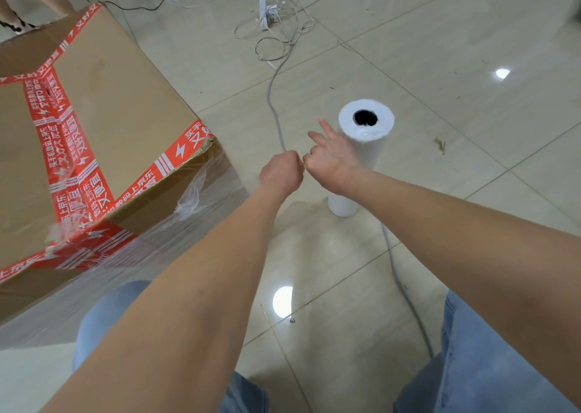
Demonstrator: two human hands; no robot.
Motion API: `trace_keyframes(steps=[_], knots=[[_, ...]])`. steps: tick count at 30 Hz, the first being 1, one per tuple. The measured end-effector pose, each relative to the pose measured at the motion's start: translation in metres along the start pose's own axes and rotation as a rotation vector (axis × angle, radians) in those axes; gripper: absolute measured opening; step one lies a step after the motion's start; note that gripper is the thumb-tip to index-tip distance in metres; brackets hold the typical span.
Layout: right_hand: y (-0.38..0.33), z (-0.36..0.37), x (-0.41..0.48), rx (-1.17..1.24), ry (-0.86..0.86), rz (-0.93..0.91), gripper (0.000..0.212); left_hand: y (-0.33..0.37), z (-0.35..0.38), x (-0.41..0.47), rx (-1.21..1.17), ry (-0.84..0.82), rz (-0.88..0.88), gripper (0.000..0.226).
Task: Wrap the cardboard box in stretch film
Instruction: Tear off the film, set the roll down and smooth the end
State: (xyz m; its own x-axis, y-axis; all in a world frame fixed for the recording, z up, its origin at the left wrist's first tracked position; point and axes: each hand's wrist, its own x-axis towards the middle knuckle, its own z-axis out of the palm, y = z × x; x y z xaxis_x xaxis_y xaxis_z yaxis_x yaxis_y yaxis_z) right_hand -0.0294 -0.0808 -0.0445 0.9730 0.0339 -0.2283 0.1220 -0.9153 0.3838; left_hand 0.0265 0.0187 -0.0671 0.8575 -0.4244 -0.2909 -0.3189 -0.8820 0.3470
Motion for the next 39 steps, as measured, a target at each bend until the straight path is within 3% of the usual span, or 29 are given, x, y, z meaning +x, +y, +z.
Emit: trace_keyframes(steps=[3, 11, 16, 22, 25, 29, 36, 39], knots=[[-0.016, 0.007, 0.006, 0.115, -0.014, 0.04, 0.039, -0.004, 0.006, -0.001, 0.01, -0.017, 0.017, 0.019], [-0.023, 0.027, 0.014, 0.055, -0.102, 0.086, 0.017, -0.012, 0.024, -0.001, 0.135, -0.062, 0.092, 0.025], [-0.018, 0.027, 0.012, 0.09, -0.094, 0.084, 0.014, -0.008, 0.04, -0.004, 0.224, 0.02, 0.141, 0.033], [-0.014, 0.023, 0.012, 0.148, -0.093, 0.102, 0.013, -0.011, 0.03, -0.005, 0.114, -0.091, 0.157, 0.02], [-0.015, 0.021, 0.013, 0.174, -0.072, 0.111, 0.014, -0.012, 0.026, -0.005, 0.147, -0.04, 0.171, 0.02], [-0.015, 0.022, 0.011, 0.15, -0.027, 0.1, 0.021, -0.009, 0.021, 0.0, 0.205, 0.079, 0.117, 0.018], [-0.019, 0.023, 0.007, 0.139, -0.015, 0.052, 0.028, -0.016, 0.024, 0.002, 0.185, 0.093, 0.048, 0.023], [-0.021, 0.019, 0.007, 0.132, -0.01, 0.031, 0.031, -0.015, 0.021, 0.003, 0.144, 0.079, -0.019, 0.016]])
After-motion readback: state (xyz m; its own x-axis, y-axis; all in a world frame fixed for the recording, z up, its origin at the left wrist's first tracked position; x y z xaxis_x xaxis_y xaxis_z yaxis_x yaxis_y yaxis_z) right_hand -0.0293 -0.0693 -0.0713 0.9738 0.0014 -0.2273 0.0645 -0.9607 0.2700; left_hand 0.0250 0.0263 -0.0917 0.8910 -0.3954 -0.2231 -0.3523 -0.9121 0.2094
